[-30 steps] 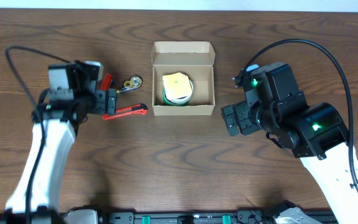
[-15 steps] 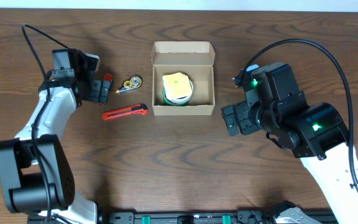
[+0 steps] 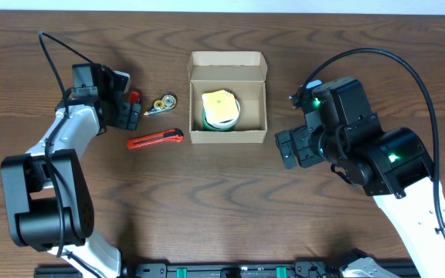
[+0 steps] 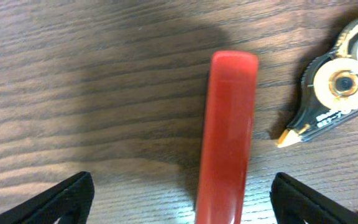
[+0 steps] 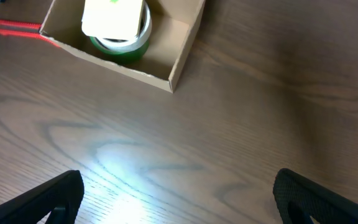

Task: Pack container
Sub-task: 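Reach the left gripper to the red stapler and grasp it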

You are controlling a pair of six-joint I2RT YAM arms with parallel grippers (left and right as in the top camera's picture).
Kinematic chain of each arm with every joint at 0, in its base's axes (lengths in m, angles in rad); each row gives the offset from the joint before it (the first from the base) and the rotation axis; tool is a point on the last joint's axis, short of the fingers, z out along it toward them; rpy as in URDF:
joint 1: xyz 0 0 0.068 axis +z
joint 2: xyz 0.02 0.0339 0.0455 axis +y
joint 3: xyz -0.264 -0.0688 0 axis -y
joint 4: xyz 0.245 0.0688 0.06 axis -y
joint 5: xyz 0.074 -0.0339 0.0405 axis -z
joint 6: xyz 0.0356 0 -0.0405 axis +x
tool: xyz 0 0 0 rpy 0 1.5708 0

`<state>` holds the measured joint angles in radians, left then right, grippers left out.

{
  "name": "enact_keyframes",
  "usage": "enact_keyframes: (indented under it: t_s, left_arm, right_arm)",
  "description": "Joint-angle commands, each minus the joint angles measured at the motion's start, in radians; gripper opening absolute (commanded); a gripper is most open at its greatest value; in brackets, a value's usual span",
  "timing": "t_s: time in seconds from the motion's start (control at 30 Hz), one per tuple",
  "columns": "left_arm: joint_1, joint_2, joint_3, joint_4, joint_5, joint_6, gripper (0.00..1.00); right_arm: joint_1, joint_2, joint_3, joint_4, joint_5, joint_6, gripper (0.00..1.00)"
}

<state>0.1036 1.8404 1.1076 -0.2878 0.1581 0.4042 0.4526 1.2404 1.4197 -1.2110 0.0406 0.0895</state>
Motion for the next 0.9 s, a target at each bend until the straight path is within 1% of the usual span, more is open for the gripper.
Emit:
enact_keyframes:
  t_s: [0.0, 0.07, 0.2, 0.3, 0.33, 0.47, 0.53, 0.77, 0.87]
  left_arm:
    - [-0.021, 0.027, 0.02, 0.005, 0.023, 0.012, 0.89]
    - [-0.034, 0.039, 0.02, 0.006, 0.013, 0.012, 0.86]
    - [-0.063, 0.058, 0.02, 0.008, -0.043, 0.013, 0.85]
    - [-0.071, 0.065, 0.02, 0.013, -0.097, 0.015, 0.8]
    - [-0.071, 0.065, 0.02, 0.014, -0.098, 0.015, 0.79]
    - [-0.062, 0.069, 0.02, 0.014, -0.095, 0.014, 0.68]
    - [-0.058, 0.07, 0.02, 0.016, -0.093, 0.014, 0.65]
    - [-0.058, 0.087, 0.02, 0.015, -0.079, 0.014, 0.56]
    - [-0.058, 0.103, 0.02, 0.016, -0.08, -0.016, 0.55]
  right_arm:
    - [-0.007, -0.01, -0.001, -0.001, 0.0, -0.016, 0.99]
    - [-0.007, -0.01, -0.001, -0.001, 0.0, -0.016, 0.99]
    - [-0.007, -0.01, -0.001, -0.001, 0.0, -0.016, 0.99]
    - [-0.007, -0.01, -0.001, -0.001, 0.0, -0.016, 0.99]
    - [-0.007, -0.01, -0.001, -0.001, 0.0, -0.016, 0.99]
    - [-0.007, -0.01, -0.001, -0.001, 0.0, -0.016, 0.99]
    - [-0.007, -0.01, -0.001, -0.001, 0.0, -0.016, 0.99]
    - [-0.007, -0.01, -0.001, -0.001, 0.0, -0.016, 0.99]
    - [-0.007, -0.01, -0.001, -0.001, 0.0, -0.016, 0.99]
